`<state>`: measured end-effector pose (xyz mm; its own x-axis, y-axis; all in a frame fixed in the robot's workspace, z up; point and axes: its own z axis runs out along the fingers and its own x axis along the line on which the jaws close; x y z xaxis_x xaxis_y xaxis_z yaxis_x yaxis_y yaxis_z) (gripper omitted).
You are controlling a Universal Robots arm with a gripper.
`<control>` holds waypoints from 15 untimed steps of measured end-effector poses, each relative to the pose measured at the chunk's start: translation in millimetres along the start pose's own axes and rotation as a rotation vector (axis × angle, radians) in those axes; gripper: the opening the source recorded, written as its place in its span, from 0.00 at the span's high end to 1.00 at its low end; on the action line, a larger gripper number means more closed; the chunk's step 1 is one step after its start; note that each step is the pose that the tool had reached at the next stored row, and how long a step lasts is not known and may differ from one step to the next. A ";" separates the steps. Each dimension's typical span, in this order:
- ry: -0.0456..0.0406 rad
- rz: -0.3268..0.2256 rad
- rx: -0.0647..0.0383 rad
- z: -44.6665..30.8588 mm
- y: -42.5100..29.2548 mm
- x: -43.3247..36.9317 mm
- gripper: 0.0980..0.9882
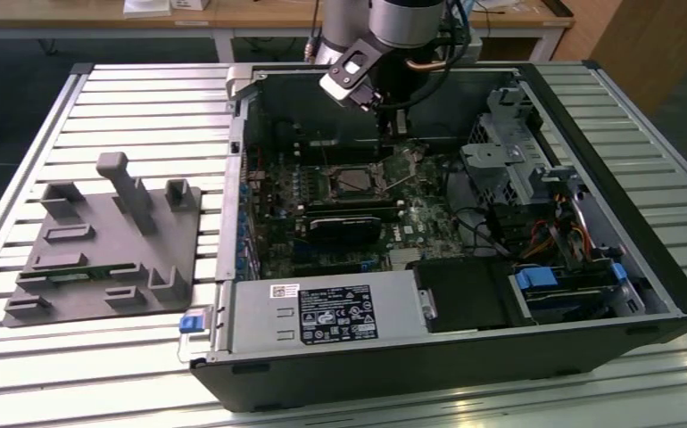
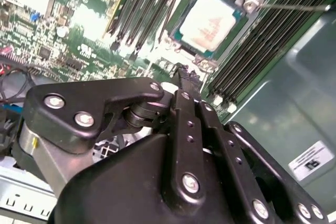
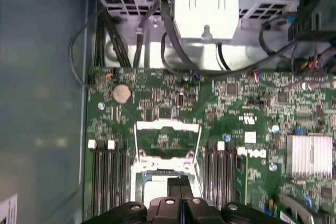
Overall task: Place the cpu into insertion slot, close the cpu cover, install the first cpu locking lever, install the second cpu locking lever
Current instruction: 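Close the cpu cover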
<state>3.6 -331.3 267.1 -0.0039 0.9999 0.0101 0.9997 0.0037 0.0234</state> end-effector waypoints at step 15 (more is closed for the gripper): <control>0.0051 -0.042 0.000 6.8 22.7 4.1 0.99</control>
<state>26.5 -327.1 260.9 -0.0458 0.9988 0.0143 0.9987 0.0455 0.0234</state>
